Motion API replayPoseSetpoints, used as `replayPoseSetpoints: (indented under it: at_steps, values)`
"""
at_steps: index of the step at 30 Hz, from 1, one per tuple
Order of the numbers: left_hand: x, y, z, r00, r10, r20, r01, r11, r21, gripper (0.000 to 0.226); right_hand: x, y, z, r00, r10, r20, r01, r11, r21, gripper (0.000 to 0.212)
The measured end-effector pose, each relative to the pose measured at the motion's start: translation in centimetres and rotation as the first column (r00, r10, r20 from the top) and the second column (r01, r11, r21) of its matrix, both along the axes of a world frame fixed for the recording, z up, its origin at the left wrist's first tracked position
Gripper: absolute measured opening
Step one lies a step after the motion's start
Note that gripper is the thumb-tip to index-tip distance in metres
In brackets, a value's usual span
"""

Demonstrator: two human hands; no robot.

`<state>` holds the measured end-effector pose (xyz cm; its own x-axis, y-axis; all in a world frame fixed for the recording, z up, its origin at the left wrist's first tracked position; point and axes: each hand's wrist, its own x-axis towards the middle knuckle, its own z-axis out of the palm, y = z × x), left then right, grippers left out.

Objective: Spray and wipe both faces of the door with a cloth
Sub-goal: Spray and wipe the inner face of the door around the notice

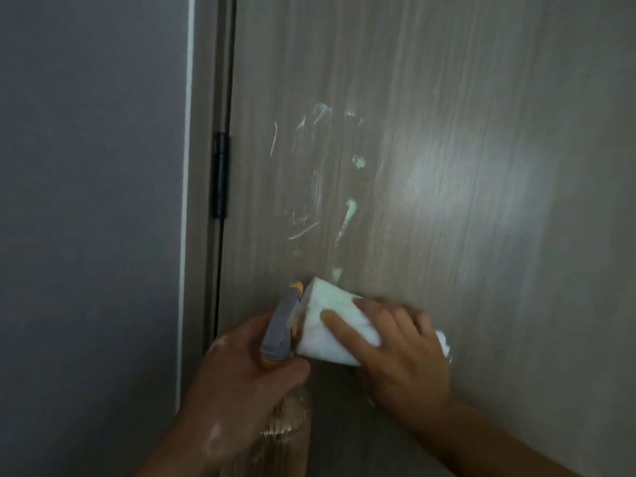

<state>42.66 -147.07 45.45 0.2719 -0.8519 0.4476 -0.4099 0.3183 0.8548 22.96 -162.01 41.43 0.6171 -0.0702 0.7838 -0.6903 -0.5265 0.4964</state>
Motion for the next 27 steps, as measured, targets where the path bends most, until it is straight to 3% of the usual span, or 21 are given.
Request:
replayPoseSetpoints:
  at_steps: [3,10,14,17,24,27]
  values:
    - [0.2,0.3,0.9,0.999,0.020,-0.031,-0.021,1.000,-0.016,0.039,0.5,0.5,3.6,0.999,0.018,0.044,-0.018,1.000,0.010,0.067]
    - [0.6,-0.2,3.9,0.999,-0.004,-0.039,0.004,1.000,-0.011,0.027,3.5,0.2,18.7,0.893,0.051,0.447,-0.011,0.996,-0.091,0.065]
    - [0.8,-0.7,4.7,1.000,-0.006,-0.011,0.006,1.000,0.014,0.029,4.6,0.2,20.5,0.856,0.049,0.515,0.025,0.990,-0.136,0.063]
    - [1.0,-1.1,5.0,1.000,0.003,-0.017,-0.003,1.000,0.015,0.038,4.3,0.1,17.5,0.890,0.055,0.452,0.007,0.991,-0.134,0.065]
    - [2.7,-0.6,4.9,0.999,-0.043,-0.031,0.044,0.999,0.025,0.030,2.4,0.8,2.3,0.995,0.040,0.096,-0.044,0.998,0.043,0.052]
    - [3.4,-0.5,4.9,0.998,-0.049,0.027,0.048,0.998,0.030,0.028,1.7,0.5,0.9,0.999,0.031,0.027,-0.032,0.998,0.045,0.050]
